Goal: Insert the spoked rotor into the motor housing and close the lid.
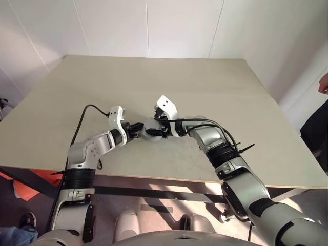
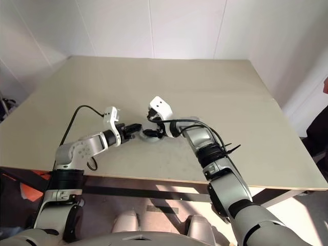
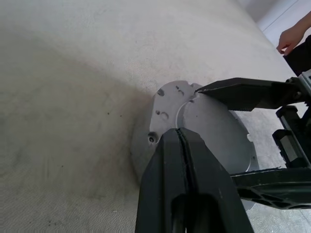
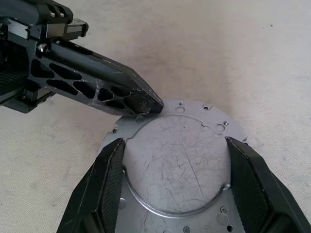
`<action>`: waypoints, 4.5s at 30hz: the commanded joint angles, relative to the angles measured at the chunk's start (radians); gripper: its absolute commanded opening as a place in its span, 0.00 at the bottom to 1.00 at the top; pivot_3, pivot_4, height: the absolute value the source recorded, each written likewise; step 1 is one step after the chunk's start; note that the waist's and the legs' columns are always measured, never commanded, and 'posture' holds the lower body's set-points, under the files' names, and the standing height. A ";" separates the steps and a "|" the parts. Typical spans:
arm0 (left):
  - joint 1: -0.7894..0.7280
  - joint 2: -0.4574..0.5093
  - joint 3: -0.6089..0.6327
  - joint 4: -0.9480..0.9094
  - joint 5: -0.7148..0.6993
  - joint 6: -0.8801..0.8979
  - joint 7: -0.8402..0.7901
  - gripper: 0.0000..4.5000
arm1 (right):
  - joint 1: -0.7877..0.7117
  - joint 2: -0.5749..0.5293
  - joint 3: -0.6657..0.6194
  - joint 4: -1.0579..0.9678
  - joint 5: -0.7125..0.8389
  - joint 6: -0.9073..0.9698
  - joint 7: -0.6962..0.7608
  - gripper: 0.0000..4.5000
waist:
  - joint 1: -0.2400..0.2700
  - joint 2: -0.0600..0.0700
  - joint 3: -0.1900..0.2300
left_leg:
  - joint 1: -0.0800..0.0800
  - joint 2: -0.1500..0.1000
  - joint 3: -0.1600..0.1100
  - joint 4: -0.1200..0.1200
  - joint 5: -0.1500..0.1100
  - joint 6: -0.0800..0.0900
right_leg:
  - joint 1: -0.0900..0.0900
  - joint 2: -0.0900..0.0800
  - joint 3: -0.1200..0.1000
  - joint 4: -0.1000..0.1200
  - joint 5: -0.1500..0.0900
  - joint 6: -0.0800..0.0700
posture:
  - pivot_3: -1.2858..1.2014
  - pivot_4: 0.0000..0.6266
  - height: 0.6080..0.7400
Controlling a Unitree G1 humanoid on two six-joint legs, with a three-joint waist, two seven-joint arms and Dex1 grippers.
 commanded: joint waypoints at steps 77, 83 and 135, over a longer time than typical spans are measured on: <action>-0.017 0.058 0.000 0.003 -0.003 0.032 -0.018 0.00 | -0.143 0.201 -0.792 -0.050 0.520 0.988 -0.502 0.99 | 0.003 0.002 0.000 | 0.000 -0.002 0.000 -0.013 0.006 -0.010 | -0.002 0.000 -0.001 -0.006 0.003 -0.004 | 0.52 0.00 1.00; -0.016 0.061 -0.001 0.004 0.003 0.029 -0.015 0.00 | -0.139 0.222 -0.762 -0.026 0.506 0.945 -0.522 0.99 | 0.003 0.002 0.000 | 0.000 -0.002 0.000 -0.013 0.006 -0.010 | -0.002 0.000 -0.001 -0.006 0.003 -0.004 | 0.52 0.00 1.00; -0.028 -0.054 0.459 0.013 -0.610 0.084 0.104 0.78 | -0.353 0.191 -0.988 0.190 0.847 0.839 -0.659 0.46 | 0.008 0.001 0.000 | -0.016 -0.001 0.000 -0.007 0.006 -0.010 | -0.017 0.000 -0.001 -0.002 0.003 -0.004 | 0.52 0.00 1.00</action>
